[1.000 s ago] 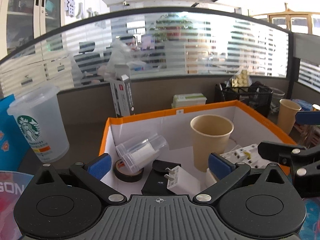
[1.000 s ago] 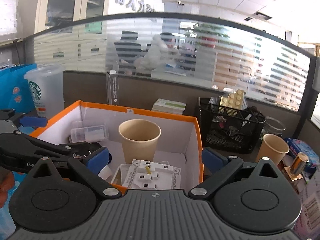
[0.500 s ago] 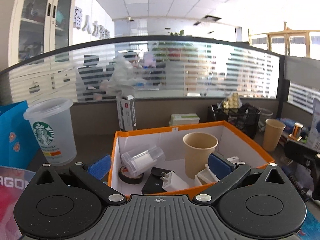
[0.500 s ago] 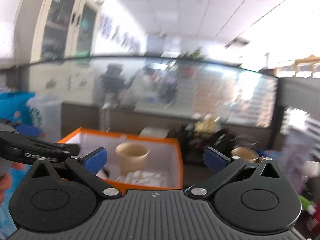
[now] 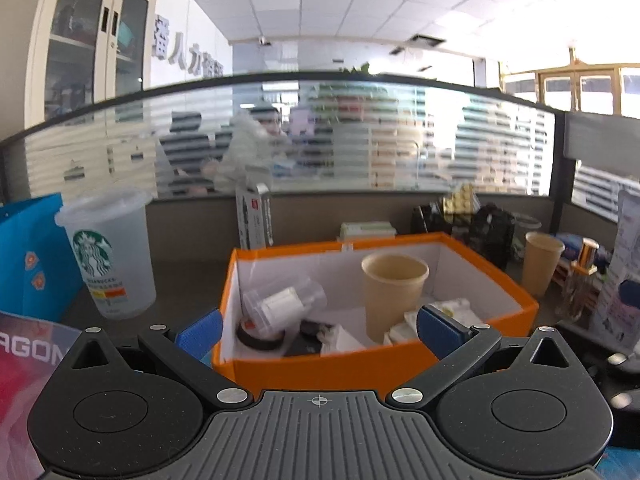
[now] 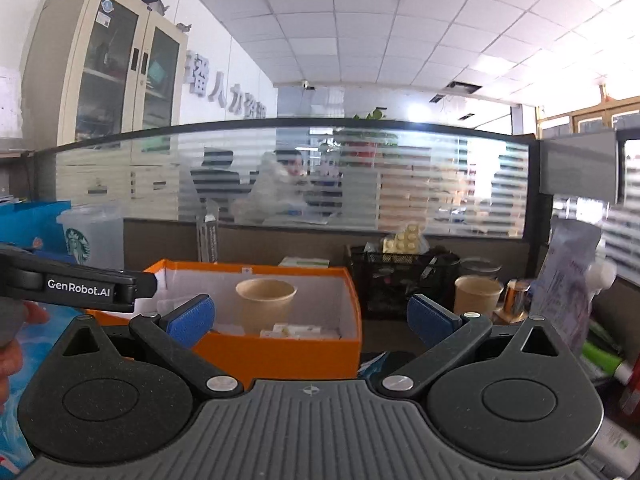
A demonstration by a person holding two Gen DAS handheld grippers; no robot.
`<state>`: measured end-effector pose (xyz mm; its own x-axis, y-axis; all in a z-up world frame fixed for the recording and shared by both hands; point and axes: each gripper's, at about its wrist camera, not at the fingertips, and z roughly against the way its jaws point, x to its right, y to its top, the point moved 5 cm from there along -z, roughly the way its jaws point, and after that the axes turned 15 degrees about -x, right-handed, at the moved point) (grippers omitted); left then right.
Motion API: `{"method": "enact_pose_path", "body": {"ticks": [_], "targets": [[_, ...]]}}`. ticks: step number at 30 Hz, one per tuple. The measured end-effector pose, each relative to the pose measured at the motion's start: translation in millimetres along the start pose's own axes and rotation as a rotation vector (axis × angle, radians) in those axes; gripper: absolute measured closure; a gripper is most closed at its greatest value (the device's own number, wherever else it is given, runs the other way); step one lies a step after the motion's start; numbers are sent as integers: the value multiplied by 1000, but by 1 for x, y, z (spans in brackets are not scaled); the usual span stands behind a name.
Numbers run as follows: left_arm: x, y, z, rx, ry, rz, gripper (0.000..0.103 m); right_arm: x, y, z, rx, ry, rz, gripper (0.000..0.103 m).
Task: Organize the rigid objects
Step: 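Withdraw both tools up and away from the orange box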
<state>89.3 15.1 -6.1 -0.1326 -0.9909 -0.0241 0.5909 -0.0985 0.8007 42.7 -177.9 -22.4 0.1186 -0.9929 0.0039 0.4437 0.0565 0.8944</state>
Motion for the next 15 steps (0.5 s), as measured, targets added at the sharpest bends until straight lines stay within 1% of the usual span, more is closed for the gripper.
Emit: {"method": "enact_pose_path", "body": {"ticks": [4, 15], "targets": [[1, -4, -1, -7, 2, -11, 0, -7, -7, -5, -28, 6, 13, 0], [1, -5, -1, -8, -2, -4, 0, -8, -6, -1, -22, 6, 15, 0]]}}
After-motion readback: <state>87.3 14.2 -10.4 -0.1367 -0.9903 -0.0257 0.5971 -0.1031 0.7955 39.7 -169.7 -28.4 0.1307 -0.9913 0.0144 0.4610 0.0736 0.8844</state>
